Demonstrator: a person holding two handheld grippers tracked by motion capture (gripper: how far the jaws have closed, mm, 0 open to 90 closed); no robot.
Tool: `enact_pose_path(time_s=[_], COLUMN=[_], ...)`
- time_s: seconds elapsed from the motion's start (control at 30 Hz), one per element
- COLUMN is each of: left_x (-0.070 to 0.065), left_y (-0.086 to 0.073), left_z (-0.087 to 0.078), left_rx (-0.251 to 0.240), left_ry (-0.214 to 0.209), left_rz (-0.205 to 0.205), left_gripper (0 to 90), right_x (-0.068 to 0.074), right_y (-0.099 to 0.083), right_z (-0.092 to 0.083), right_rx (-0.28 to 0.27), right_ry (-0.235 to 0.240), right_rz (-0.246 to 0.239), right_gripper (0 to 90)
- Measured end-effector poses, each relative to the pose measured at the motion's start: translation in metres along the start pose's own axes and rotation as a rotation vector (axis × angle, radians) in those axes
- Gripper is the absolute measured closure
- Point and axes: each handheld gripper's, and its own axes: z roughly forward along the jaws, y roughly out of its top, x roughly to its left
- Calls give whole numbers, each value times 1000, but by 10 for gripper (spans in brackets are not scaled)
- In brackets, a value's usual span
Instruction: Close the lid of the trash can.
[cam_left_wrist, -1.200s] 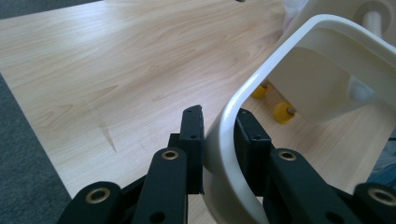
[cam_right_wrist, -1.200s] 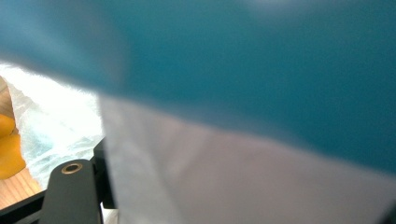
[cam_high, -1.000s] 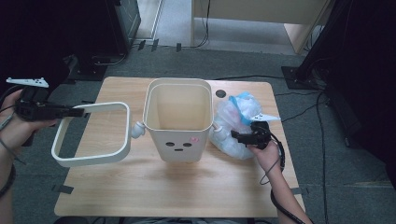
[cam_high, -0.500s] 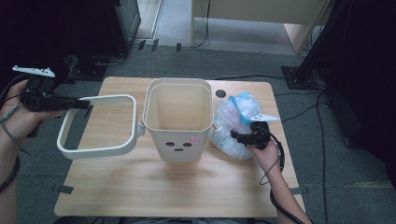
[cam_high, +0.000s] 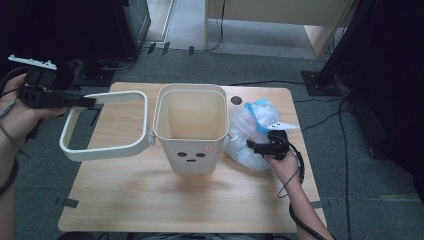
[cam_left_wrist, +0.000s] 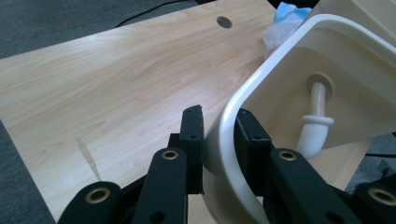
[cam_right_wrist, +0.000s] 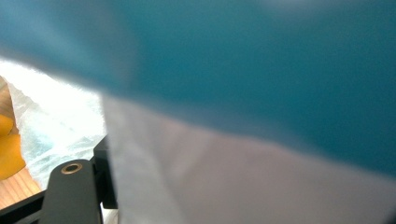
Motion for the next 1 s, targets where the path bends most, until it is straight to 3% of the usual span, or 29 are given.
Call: enact_pose_path(time_s=[0.57,0.77,1.0], left_x=[-17,-22,-30], left_y=[36,47,56], left_z=[-6,0,11], left_rx=[-29,-46,-35], left_ry=[-8,-20,-28], left_rz=[23,1,11], left_gripper=[755,754,753], right_x=[0,0,0], right_y=[0,0,1], right_z=[0,-1,-1], right_rx=[0,1,-2], right_ry=[0,1,0], right_rz=[-7,-7,-15], right_gripper=[264,264,264])
